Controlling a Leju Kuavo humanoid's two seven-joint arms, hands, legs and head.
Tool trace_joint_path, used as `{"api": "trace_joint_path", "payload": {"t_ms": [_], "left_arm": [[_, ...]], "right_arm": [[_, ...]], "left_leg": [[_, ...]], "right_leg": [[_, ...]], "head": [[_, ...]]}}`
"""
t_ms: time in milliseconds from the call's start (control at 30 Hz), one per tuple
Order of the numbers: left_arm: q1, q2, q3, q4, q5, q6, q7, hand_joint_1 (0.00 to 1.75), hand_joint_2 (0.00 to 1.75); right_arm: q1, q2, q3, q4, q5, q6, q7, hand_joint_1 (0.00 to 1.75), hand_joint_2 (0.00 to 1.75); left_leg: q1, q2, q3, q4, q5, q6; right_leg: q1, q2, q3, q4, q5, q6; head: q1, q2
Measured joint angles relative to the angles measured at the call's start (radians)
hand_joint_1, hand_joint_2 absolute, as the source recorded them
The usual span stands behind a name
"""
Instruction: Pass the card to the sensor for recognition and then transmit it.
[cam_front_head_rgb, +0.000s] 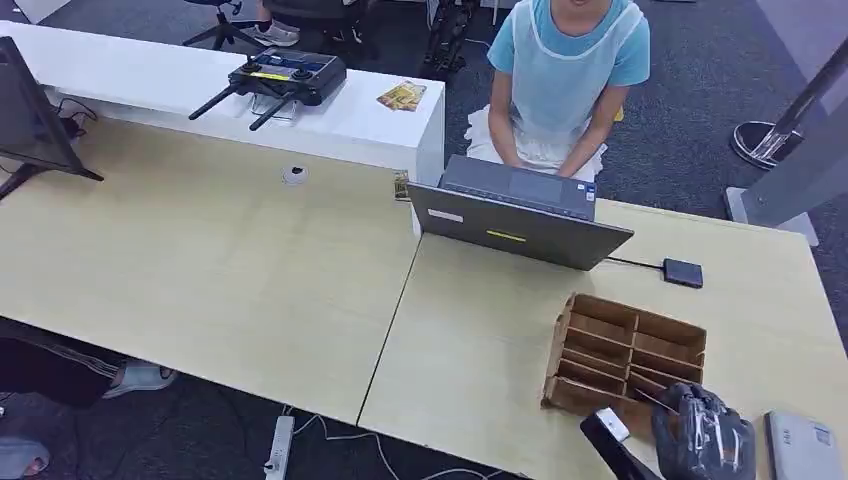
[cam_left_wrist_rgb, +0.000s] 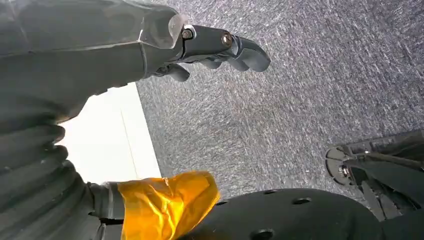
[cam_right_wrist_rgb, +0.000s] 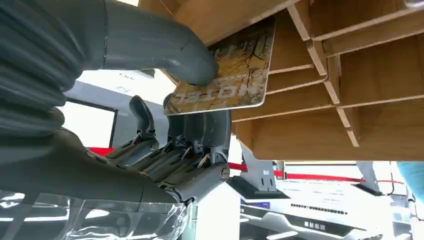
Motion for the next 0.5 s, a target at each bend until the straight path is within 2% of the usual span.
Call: {"api": "trace_joint_path", "payload": {"t_ms": [267,400,500], "left_arm": [[0.0,0.0,0.003,0.0,-0.01,-0.001,0.0,0.0,1.75],[0.0,0.0,0.006,0.0,-0.017,-0.003,-0.001,0.0,1.75],[0.0,0.0,0.007,0.0,-0.018,-0.003,-0.002,0.0,1.75]], "right_arm": [[0.007,0.006,-0.017,-0.002,-0.008,-0.037,-0.018,1.47,1.75],[0.017,0.008,-0.033,-0.009,-0.068,-0.048,-0.06,1.5,1.75],[0.025,0.008,-0.04,-0.022,-0.104,-0.051,-0.083,1.59,1.75]], "left_leg": [[0.0,0.0,0.0,0.0,0.0,0.0],[0.0,0.0,0.0,0.0,0.0,0.0],[0.0,0.0,0.0,0.0,0.0,0.0]], "right_leg": [[0.0,0.0,0.0,0.0,0.0,0.0],[0.0,0.0,0.0,0.0,0.0,0.0],[0.0,0.0,0.0,0.0,0.0,0.0]], "head": [[0.0,0.0],[0.0,0.0],[0.0,0.0]]}}
